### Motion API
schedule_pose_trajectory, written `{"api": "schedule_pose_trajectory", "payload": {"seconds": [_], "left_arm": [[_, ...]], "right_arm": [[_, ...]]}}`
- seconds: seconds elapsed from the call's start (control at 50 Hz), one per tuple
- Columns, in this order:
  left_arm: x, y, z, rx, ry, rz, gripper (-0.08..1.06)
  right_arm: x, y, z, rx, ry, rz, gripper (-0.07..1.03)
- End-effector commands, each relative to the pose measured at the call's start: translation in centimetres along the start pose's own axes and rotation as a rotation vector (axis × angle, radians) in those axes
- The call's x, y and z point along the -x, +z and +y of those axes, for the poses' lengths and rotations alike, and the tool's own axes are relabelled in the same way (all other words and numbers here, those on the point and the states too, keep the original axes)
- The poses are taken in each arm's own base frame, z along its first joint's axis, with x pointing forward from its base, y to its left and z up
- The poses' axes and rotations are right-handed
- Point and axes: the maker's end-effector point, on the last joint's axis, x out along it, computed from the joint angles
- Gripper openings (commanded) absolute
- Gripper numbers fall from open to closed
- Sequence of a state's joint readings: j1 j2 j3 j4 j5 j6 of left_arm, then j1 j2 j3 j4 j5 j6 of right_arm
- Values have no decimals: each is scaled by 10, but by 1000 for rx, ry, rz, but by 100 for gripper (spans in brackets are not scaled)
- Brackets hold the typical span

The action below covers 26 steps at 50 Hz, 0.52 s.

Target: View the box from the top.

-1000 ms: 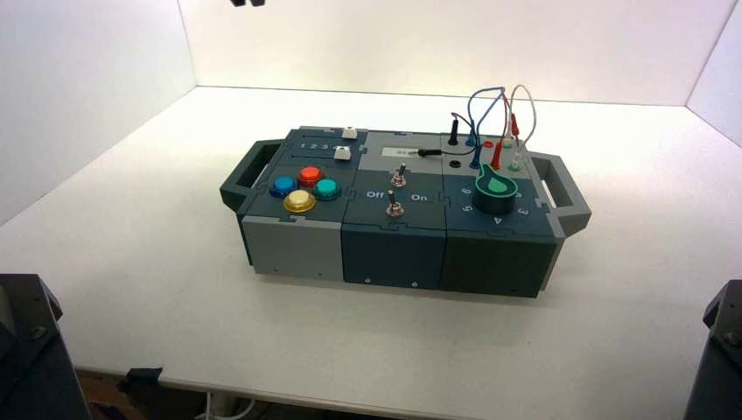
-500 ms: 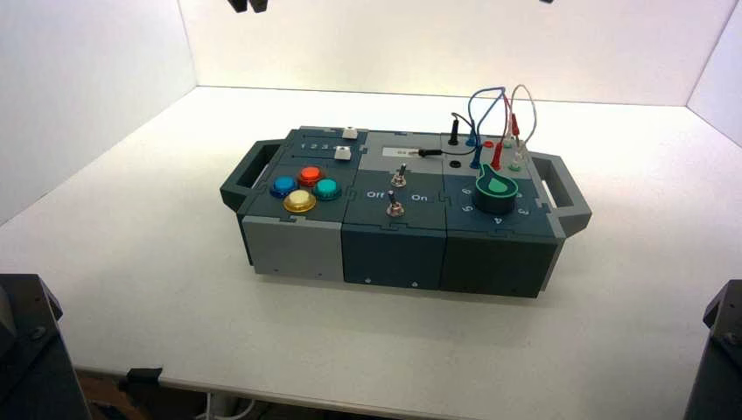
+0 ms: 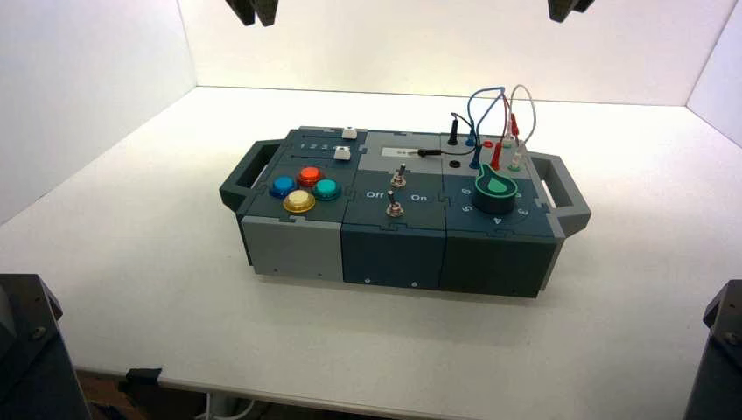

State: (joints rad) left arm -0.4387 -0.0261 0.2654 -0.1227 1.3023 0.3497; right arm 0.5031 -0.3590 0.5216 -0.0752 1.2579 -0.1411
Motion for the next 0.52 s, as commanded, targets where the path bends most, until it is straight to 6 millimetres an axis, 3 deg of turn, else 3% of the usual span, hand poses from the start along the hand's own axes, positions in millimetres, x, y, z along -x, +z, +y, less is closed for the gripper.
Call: {"api": "schedule_pose_trajectory", "payload": {"seconds": [0.02,0.52], "left_arm": [[7,4,-3,-7,5,-30,48],[11,7,-4,-12,16,-58,48]], "right_arm": [[11,4,0,1,-7,-41,53],[24,-1,0,-3,-14,-94,53]]}}
